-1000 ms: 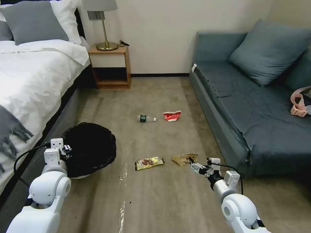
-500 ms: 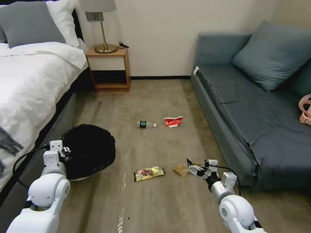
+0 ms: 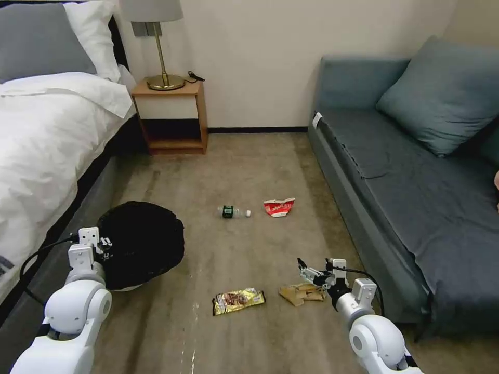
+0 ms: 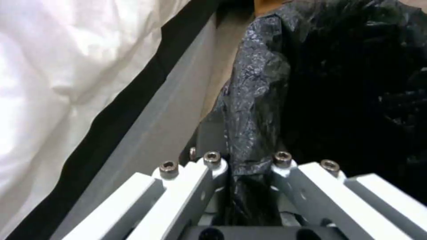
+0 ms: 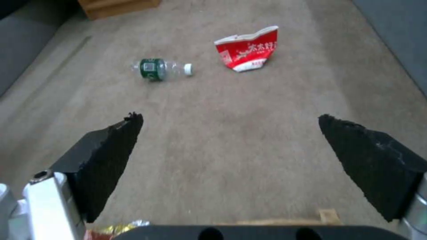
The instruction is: Pick up the trash bin, then pick up the garbage on the floor and place it into the trash bin.
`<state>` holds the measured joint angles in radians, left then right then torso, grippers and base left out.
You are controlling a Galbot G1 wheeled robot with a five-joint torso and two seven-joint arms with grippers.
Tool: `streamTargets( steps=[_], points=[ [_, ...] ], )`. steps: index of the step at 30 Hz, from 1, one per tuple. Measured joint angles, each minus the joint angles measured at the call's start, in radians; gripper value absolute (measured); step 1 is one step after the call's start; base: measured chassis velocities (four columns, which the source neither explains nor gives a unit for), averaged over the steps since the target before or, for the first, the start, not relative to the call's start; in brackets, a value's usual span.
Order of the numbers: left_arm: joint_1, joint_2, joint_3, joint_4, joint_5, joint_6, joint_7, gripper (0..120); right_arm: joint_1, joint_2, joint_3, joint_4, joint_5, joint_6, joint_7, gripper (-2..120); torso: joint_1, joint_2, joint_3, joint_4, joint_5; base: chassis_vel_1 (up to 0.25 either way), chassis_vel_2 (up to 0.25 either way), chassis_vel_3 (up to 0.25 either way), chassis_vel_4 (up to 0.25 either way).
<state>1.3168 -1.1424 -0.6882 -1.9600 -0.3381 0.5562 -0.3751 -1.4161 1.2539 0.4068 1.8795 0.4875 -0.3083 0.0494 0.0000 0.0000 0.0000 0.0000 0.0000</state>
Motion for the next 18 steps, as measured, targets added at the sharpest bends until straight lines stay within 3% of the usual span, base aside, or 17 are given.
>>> streamTargets(
  steps=[13, 18],
  points=[
    [-0.002, 0.001, -0.010, 0.022, 0.000, -0.013, -0.001, 4, 0.028, -0.016, -0.039, -0.026, -0.002, 0.001, -0.006, 100, 0.000, 0.000, 0.000, -0.0001, 0.0001, -0.083, 0.090, 0.082, -0.084],
    [-0.025, 0.002, 0.007, 0.035, 0.006, -0.016, 0.001, 4, 0.088, -0.096, -0.082, -0.052, 0.000, -0.025, -0.037, 100, 0.000, 0.000, 0.000, 0.0000, 0.0001, -0.010, 0.010, 0.012, -0.010]
  ],
)
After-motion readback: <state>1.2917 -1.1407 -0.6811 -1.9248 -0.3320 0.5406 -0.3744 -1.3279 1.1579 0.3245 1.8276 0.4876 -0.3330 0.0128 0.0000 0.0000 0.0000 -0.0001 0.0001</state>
